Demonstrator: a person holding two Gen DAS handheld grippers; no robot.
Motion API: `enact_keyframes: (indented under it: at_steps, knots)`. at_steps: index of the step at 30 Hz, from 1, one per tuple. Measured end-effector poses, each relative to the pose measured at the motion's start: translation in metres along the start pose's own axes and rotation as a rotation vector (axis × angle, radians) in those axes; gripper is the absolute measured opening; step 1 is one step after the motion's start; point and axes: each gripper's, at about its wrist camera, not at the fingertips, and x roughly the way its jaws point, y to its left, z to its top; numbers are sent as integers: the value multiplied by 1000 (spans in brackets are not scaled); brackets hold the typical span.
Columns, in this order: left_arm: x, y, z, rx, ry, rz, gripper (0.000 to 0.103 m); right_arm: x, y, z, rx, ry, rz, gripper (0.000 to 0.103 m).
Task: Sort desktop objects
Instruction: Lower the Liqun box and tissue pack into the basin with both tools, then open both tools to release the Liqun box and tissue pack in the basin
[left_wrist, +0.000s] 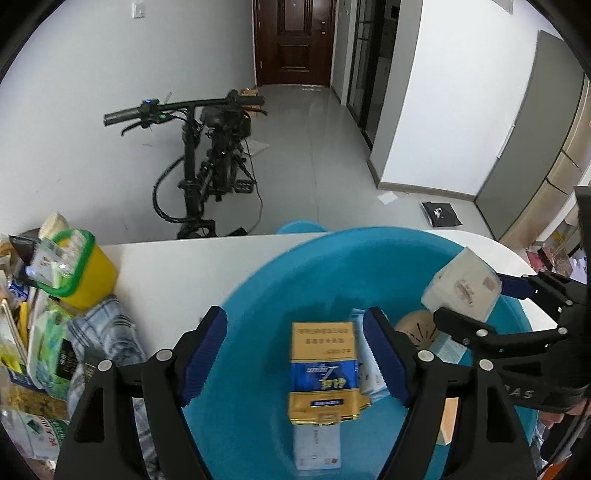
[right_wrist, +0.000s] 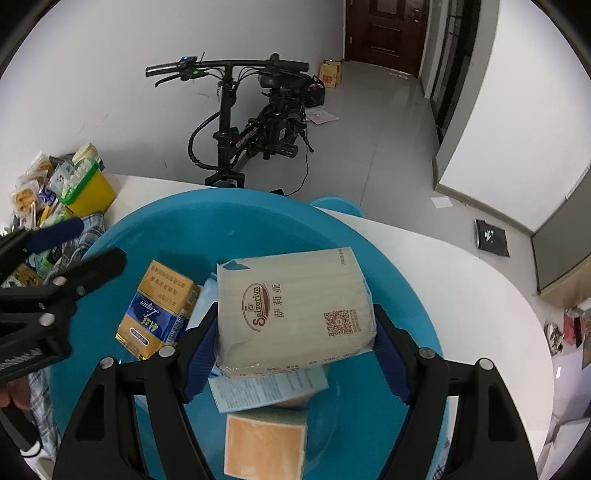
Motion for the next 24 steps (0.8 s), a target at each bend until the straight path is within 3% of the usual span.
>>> enact_keyframes:
  at_steps: [24]
  knots:
    - [-3,17,-5,-32,-9,-19,79,35,28,3,-22,73,33,75]
